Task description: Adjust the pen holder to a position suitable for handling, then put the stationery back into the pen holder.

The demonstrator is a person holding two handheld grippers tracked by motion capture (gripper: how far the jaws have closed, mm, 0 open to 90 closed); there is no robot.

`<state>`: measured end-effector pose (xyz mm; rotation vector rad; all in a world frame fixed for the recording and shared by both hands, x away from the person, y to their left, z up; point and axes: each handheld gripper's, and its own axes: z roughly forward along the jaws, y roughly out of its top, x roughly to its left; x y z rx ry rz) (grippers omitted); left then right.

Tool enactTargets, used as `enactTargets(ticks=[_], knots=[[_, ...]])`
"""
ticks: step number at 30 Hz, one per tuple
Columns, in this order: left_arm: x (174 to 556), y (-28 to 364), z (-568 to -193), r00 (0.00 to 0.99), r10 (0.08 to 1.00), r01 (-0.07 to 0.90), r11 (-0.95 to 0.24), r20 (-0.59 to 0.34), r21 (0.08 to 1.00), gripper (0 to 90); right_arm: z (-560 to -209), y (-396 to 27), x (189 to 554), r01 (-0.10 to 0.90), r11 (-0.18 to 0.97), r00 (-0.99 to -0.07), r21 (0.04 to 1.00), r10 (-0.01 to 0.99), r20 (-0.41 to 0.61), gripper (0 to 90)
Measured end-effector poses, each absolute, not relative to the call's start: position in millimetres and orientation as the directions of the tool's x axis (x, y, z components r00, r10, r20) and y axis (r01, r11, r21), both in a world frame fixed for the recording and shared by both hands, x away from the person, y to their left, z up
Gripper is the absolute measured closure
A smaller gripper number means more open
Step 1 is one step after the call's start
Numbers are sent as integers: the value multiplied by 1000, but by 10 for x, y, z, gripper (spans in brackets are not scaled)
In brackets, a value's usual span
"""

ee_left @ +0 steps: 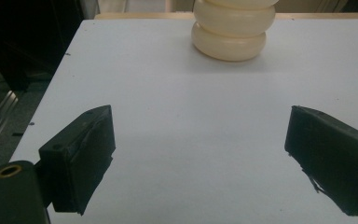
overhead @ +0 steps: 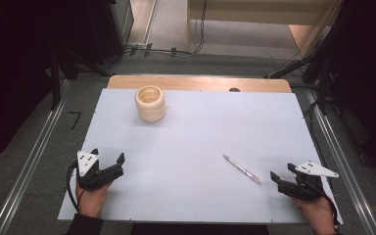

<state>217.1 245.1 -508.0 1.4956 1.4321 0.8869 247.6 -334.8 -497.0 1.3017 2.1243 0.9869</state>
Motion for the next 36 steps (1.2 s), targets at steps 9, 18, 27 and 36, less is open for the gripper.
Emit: enactTargets(ticks=[9,18,27,36], knots=[[2171,2450,-5079,90,994,382,29,-68,924,91,-4972,-3346,2475,564,299,-450,770,893,-18,250],[2169,2449,-5078,89,994,381,28,-67,924,91,-4971,-3344,2472,564,302,-450,769,893,-20,249],[2168,2449,-5076,89,994,381,27,-66,924,91,-4971,-3340,2470,565,302,-450,768,893,-19,249],[2167,2450,-5074,90,994,380,25,-64,925,91,-4972,-3328,2475,561,306,-457,769,889,-21,250]])
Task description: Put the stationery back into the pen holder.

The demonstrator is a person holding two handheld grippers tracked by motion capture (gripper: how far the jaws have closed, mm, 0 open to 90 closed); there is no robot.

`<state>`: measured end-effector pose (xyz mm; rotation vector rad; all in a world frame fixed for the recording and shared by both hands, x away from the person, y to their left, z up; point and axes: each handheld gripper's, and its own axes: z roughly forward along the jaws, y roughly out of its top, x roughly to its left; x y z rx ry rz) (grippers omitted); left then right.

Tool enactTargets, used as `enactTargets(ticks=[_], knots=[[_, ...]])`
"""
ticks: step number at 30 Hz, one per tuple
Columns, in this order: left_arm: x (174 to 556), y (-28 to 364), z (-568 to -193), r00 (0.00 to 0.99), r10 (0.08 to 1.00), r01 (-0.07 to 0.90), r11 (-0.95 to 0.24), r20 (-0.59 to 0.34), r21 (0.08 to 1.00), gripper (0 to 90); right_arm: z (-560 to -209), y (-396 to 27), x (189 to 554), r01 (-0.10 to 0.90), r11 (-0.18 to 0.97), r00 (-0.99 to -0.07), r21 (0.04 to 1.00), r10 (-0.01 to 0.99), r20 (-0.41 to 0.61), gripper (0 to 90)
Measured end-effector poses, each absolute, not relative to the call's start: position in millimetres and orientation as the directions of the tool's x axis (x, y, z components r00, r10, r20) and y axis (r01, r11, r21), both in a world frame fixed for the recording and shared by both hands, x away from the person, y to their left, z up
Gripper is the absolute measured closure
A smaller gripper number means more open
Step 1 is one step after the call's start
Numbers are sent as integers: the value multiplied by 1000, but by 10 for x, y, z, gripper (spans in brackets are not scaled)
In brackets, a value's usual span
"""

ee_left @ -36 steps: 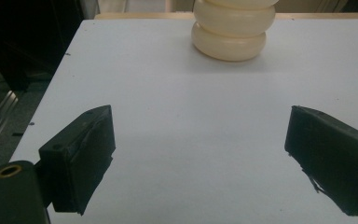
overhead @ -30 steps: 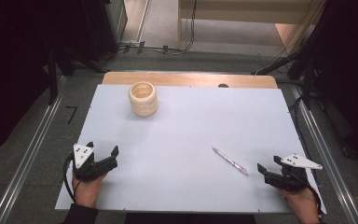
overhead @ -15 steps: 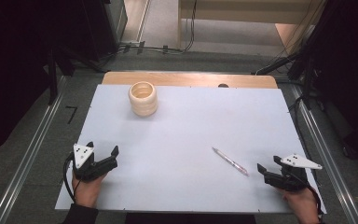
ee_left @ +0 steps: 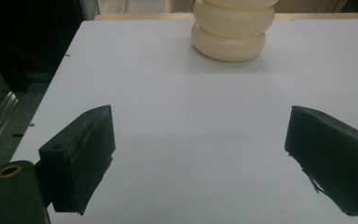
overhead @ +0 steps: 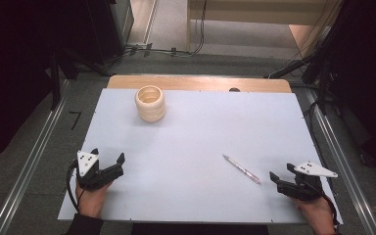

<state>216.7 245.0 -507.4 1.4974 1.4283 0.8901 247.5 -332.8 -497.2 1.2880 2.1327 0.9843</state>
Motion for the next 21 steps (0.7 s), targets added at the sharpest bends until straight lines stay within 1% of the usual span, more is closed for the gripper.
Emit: enactTargets(ticks=[15,21], knots=[[2170,2444,-5075,90,994,381,24,-63,924,91,-4966,-3213,2506,554,326,-485,766,874,-21,250],[2169,2445,-5075,90,994,381,23,-62,924,91,-4968,-3148,2513,545,349,-512,762,859,-27,250]])
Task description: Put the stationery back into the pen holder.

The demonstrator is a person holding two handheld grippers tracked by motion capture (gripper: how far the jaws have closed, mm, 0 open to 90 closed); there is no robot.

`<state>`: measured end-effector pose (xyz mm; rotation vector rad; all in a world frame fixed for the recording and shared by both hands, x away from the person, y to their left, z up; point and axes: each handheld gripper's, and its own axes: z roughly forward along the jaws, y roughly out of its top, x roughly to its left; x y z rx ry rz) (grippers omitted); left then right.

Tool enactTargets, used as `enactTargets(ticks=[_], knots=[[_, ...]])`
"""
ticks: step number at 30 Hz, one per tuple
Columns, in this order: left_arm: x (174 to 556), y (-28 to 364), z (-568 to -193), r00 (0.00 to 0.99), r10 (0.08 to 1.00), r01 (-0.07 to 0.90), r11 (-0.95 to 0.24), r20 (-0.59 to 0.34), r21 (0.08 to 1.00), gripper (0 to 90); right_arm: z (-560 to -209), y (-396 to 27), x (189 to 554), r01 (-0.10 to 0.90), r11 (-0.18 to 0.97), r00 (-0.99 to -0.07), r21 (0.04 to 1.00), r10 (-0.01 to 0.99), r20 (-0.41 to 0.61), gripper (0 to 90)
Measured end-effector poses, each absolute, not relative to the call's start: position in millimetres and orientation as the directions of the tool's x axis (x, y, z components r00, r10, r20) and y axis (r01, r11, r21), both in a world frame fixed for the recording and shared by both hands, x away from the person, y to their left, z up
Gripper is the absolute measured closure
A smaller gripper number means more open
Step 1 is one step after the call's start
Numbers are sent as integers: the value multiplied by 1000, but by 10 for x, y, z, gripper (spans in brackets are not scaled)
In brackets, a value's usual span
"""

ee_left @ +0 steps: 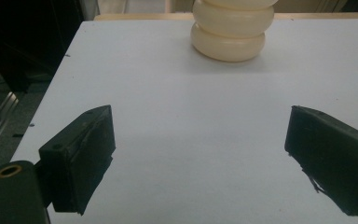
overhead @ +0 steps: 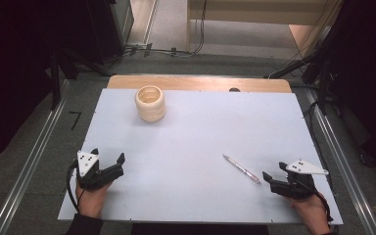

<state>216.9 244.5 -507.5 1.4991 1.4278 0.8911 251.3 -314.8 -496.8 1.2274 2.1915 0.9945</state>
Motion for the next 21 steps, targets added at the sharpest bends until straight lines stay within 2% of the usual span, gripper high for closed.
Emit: enactTargets(ticks=[21], knots=[[2175,2440,-5078,91,994,386,20,-59,922,91,-4985,-2866,2600,515,409,-587,753,809,-38,295]])
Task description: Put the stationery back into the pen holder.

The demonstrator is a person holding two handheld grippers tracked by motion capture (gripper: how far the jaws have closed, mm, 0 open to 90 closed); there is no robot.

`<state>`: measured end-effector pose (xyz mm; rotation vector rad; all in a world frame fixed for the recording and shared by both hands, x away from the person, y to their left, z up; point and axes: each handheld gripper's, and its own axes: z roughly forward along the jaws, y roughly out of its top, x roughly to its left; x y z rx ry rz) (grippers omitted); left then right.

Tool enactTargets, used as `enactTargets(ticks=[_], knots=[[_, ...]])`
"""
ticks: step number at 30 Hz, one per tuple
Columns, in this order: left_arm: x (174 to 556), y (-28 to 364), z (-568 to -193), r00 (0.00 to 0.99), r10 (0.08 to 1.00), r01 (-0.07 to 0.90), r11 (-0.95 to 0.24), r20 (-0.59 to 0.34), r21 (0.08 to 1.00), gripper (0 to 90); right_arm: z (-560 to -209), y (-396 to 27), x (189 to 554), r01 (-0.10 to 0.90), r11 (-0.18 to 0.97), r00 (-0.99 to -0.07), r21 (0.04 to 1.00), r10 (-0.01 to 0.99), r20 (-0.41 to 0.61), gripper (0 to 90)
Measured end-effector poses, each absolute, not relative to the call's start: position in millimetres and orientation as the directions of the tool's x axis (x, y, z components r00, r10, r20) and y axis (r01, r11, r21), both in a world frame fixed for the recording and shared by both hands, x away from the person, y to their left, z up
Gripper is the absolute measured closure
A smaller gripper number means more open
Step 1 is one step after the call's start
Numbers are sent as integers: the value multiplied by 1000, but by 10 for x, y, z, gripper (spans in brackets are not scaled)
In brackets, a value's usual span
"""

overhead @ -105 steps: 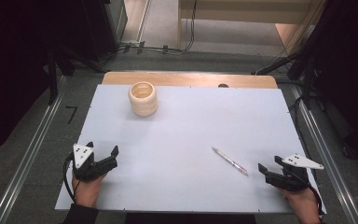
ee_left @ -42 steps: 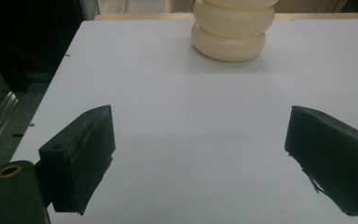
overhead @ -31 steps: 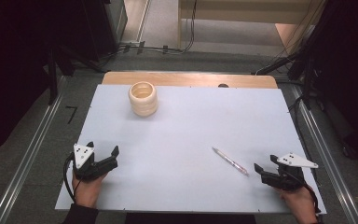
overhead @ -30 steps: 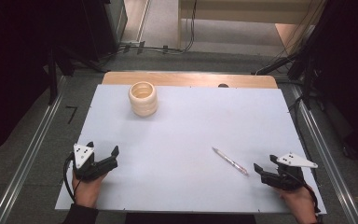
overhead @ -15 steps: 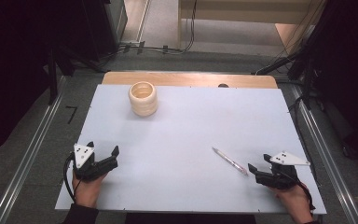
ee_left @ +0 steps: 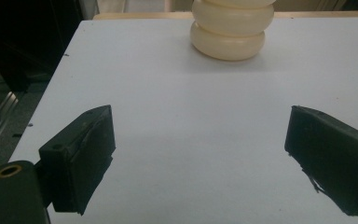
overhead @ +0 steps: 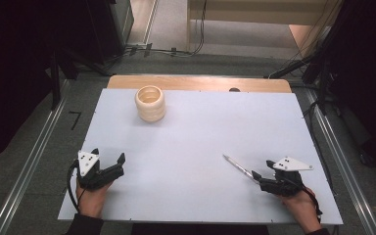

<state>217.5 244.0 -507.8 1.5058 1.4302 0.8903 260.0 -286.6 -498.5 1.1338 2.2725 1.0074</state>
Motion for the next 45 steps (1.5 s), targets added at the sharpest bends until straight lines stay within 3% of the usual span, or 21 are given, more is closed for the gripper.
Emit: enactTargets(ticks=[14,36,45], knots=[[2179,2440,-5081,91,994,386,23,-63,922,91,-5028,-2633,2692,483,459,-638,746,768,-59,374],[2179,2446,-5079,91,994,383,26,-66,923,91,-5134,-2455,2788,478,508,-689,717,722,-52,645],[2185,2435,-5081,94,993,385,25,-67,923,91,-5129,-2466,2829,502,507,-699,701,715,-16,675]])
